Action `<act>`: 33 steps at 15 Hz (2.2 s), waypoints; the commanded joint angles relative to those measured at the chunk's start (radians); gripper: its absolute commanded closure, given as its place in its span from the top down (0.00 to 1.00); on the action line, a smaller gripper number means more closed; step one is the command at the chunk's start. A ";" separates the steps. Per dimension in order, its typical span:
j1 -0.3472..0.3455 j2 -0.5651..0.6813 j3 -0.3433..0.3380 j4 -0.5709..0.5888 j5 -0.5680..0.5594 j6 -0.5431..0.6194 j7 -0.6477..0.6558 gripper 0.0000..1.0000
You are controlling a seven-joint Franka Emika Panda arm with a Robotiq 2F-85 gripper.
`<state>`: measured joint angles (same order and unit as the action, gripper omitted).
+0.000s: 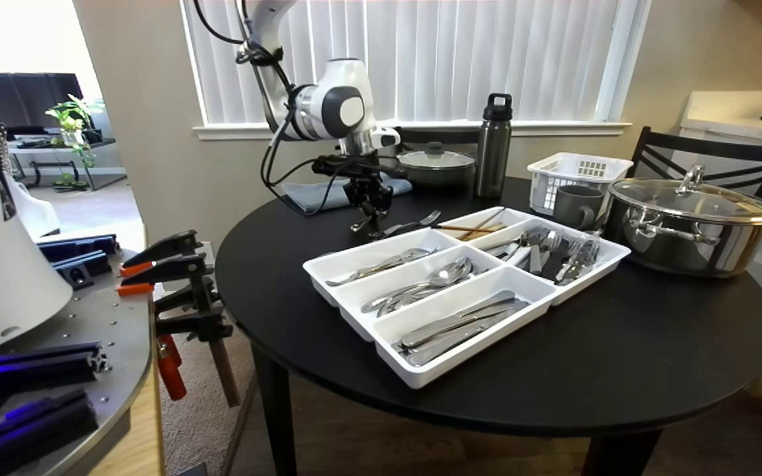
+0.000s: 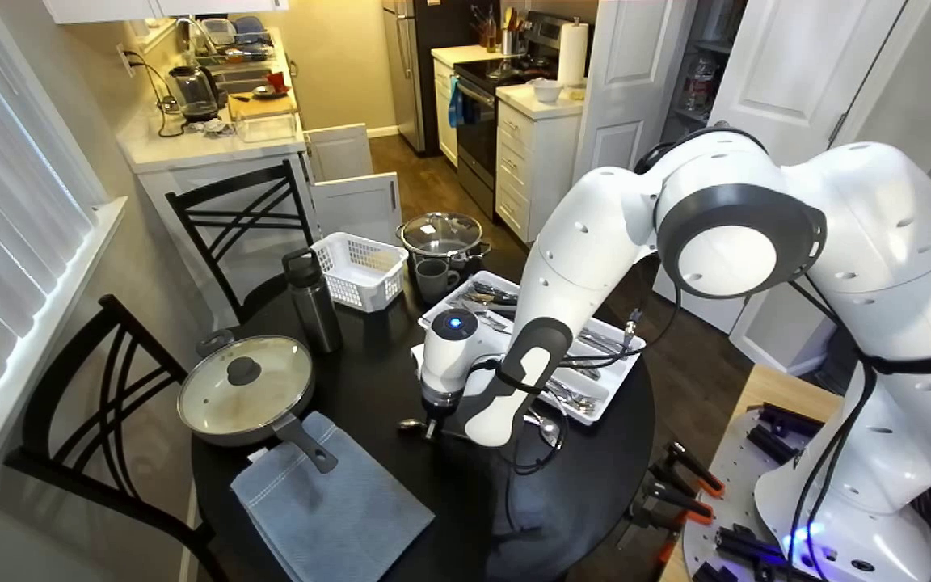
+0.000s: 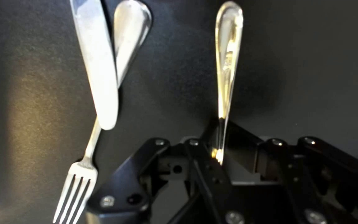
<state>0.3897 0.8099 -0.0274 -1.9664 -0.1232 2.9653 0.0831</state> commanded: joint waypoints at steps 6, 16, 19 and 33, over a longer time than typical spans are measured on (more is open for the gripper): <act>-0.079 -0.168 0.001 -0.102 0.007 -0.082 -0.005 0.02; -0.290 -0.534 0.044 -0.399 0.016 -0.216 -0.143 0.02; -0.371 -0.642 0.021 -0.525 0.023 -0.198 -0.195 0.02; -0.448 -0.603 -0.135 -0.700 -0.184 -0.142 -0.135 0.02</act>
<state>-0.0619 0.1581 -0.1411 -2.6838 -0.2497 2.7814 -0.0914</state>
